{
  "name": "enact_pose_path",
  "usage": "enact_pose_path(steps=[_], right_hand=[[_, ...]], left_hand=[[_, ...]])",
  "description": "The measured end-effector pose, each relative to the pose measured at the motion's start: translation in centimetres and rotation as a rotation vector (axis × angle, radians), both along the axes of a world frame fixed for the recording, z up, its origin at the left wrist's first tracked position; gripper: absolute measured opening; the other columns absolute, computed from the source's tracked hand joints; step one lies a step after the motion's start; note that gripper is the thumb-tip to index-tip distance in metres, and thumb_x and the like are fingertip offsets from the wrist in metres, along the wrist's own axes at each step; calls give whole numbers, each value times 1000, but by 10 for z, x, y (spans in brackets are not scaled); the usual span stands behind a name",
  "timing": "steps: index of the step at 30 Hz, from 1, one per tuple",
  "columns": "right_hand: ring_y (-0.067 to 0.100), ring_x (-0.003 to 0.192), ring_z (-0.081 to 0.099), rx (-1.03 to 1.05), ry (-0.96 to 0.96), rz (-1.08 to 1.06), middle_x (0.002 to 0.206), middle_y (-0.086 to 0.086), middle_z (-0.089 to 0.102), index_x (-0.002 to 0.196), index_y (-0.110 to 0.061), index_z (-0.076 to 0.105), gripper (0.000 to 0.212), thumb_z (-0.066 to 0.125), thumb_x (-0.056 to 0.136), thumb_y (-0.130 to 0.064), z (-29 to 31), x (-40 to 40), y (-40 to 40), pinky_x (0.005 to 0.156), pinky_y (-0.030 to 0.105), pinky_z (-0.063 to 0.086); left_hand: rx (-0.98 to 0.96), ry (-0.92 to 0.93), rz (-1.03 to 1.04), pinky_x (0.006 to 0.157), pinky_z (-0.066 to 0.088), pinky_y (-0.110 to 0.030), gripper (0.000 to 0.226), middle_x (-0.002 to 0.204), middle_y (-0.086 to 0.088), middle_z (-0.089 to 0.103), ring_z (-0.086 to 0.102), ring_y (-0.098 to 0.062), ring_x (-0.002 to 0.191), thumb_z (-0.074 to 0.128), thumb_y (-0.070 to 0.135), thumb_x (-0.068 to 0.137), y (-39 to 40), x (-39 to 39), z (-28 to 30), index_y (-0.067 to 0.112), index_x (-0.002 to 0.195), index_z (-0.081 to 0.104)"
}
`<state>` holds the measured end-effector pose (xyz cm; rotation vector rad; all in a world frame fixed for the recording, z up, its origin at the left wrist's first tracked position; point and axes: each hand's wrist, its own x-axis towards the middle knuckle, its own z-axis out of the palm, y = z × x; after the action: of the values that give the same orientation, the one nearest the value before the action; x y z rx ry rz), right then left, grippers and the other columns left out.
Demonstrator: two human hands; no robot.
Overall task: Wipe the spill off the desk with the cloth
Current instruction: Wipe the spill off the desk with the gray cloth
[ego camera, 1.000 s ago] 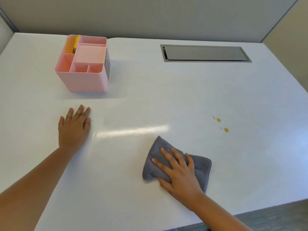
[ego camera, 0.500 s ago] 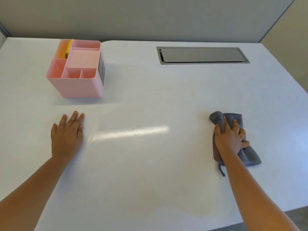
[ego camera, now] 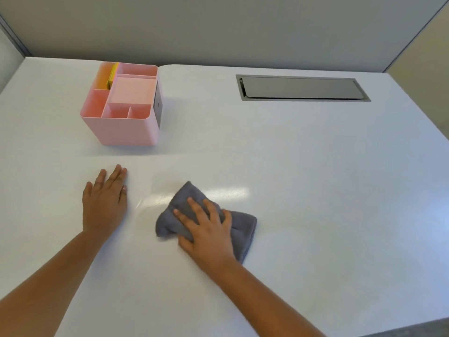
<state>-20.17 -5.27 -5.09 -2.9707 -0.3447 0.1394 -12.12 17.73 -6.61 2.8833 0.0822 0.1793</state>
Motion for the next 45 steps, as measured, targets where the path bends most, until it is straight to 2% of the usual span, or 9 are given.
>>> enact_pose_path(steps=[5,11,14,19,23,29,35,41,45], right_hand=[[29,120,49,-36,-68,-221,139,-3,51,127,-41,52,54,40,75,-51,0,28,-84,87,53,41],[29,137,17,25,-3,-607,156,-5,18,143,-45,24,52,38,93,-48,6,90,-113,105,58,18],[30,139,13,65,63,-518,157,-6,15,141,-46,26,50,37,92,-47,11,128,-68,107,61,15],[30,141,9,59,130,-81,157,-6,14,139,-46,31,50,39,90,-50,21,136,22,109,61,13],[28,143,8,75,156,231,157,-7,17,137,-47,35,54,45,85,-55,16,70,59,110,60,10],[26,136,35,108,-42,465,146,-15,40,124,-52,48,48,44,77,-63,-11,-37,41,104,56,19],[21,126,35,116,-77,286,140,-13,49,122,-50,53,50,42,74,-59,-7,44,32,98,61,33],[23,140,17,14,33,-134,156,-10,20,139,-47,31,49,35,91,-58,7,155,-3,111,53,15],[26,140,16,28,30,-111,156,-8,22,139,-45,33,50,31,91,-58,6,135,26,108,54,17]], left_hand=[[-12,22,26,107,23,-55,52,145,-6,43,34,-35,135,26,26,87,0,1,0,15,136,42],[-4,30,24,107,24,-55,52,145,-4,43,33,-34,136,25,27,88,-2,3,-1,16,136,42],[-31,18,26,109,21,-53,52,146,-1,41,30,-31,138,23,29,89,0,2,-3,17,137,41],[-270,-29,103,114,12,-43,47,147,-6,40,24,-23,141,23,33,95,0,2,-1,18,138,37],[-322,-45,111,113,15,-43,46,150,-3,35,27,-23,140,25,31,96,2,3,1,15,138,38],[-296,-4,88,115,12,-43,54,147,-11,39,25,-26,140,18,39,93,3,1,3,17,141,30],[-291,3,77,115,12,-43,58,147,-12,38,24,-25,141,17,39,90,3,1,2,17,143,28],[-294,-7,56,116,9,-42,52,147,-11,38,21,-22,142,23,35,95,4,-1,0,19,144,23],[-275,-13,78,114,11,-42,49,145,-16,40,23,-24,141,26,30,96,3,0,0,19,144,24]])
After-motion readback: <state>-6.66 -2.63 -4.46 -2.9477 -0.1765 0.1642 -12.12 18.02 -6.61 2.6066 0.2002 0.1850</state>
